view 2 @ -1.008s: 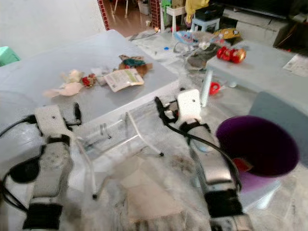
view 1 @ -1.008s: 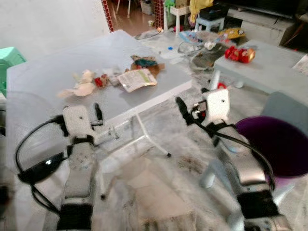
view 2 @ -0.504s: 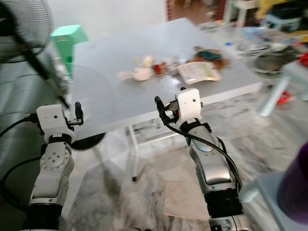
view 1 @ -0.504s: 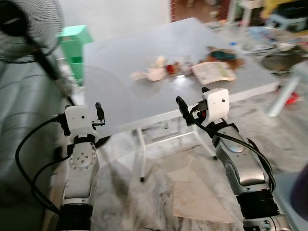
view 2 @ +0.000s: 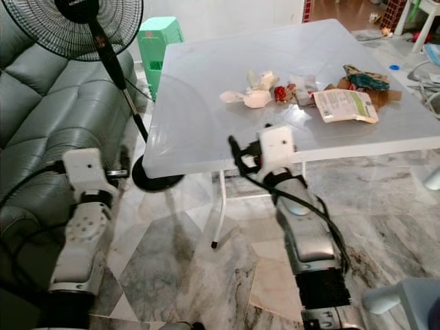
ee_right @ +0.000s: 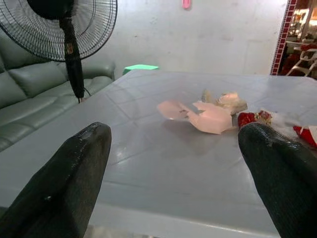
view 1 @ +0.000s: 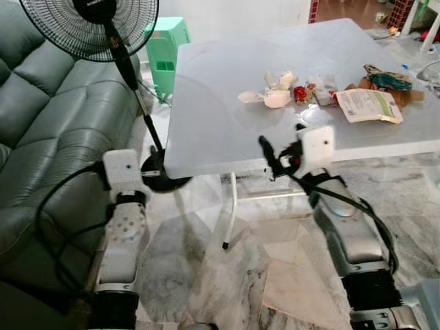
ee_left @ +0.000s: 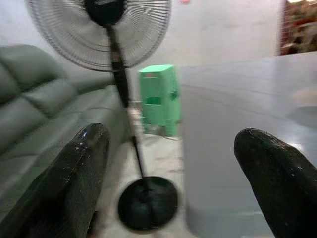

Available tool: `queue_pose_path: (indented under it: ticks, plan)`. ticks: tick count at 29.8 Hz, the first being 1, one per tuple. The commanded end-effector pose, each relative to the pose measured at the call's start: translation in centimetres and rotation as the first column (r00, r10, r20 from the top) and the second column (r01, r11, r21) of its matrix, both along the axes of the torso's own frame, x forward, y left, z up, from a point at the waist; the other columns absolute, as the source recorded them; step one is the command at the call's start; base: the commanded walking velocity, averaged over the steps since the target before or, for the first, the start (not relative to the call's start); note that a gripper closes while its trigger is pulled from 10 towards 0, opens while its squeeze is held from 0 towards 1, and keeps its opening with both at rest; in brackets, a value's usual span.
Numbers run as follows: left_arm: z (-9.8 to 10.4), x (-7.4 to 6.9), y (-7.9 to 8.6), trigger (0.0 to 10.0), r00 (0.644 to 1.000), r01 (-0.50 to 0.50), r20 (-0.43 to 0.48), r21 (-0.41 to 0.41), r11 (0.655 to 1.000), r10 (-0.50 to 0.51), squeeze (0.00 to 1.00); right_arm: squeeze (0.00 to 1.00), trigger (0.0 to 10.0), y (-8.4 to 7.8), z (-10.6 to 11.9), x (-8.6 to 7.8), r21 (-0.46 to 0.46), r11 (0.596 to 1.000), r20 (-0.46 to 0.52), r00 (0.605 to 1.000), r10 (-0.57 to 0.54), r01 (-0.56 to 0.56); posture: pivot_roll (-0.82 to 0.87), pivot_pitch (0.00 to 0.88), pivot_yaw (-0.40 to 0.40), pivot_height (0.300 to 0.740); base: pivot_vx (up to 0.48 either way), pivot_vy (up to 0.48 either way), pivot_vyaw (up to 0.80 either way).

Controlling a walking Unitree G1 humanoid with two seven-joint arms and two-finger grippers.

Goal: Picking trash to rubbish bin

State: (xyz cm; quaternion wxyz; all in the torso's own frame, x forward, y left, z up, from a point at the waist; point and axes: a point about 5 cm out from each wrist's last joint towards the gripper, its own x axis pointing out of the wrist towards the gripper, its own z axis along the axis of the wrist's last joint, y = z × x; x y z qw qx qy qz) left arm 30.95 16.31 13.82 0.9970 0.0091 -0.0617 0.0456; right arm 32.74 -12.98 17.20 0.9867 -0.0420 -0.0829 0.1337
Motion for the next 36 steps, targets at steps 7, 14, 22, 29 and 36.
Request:
queue_pose_path:
  ticks: [7,14,22,29,36]
  plan:
    - [-0.5,-0.1,-1.0,10.0,0.997,0.072,-0.011,-0.03,0.997,-0.072,0.0,0.0,10.0,0.1,0.7,-0.1,-0.036,0.999,0.062,0.998,-0.029,0.031,-0.03,0.055,0.068,0.74,0.0,0.0,0.0]
    - [-1.0,0.0,-1.7,10.0,0.996,0.081,-0.015,-0.065,0.995,-0.083,0.0,0.0,10.0,0.2,1.2,-0.2,-0.058,0.998,0.078,0.997,-0.01,0.015,-0.06,0.044,0.026,0.74,0.0,0.0,0.0]
    - [-1.0,0.1,-2.2,10.0,0.997,0.074,0.0,-0.081,0.994,-0.074,0.0,0.0,10.0,-0.4,1.7,0.4,-0.077,0.997,0.089,0.996,-0.015,0.022,-0.06,0.036,0.012,0.74,0.0,0.0,0.0]
    - [-1.1,0.0,-1.8,10.0,0.997,0.076,0.002,-0.062,0.995,-0.076,0.0,0.0,10.0,-0.1,1.2,0.2,-0.073,0.996,0.072,0.997,-0.038,0.043,-0.06,0.041,0.027,0.74,0.0,0.0,0.0]
    - [-1.1,0.0,-1.8,10.0,0.997,0.076,0.001,-0.062,0.995,-0.076,0.0,0.0,10.0,0.0,1.1,0.2,-0.079,0.996,0.072,0.997,-0.038,0.043,-0.06,0.042,0.029,0.74,0.0,0.0,0.0]
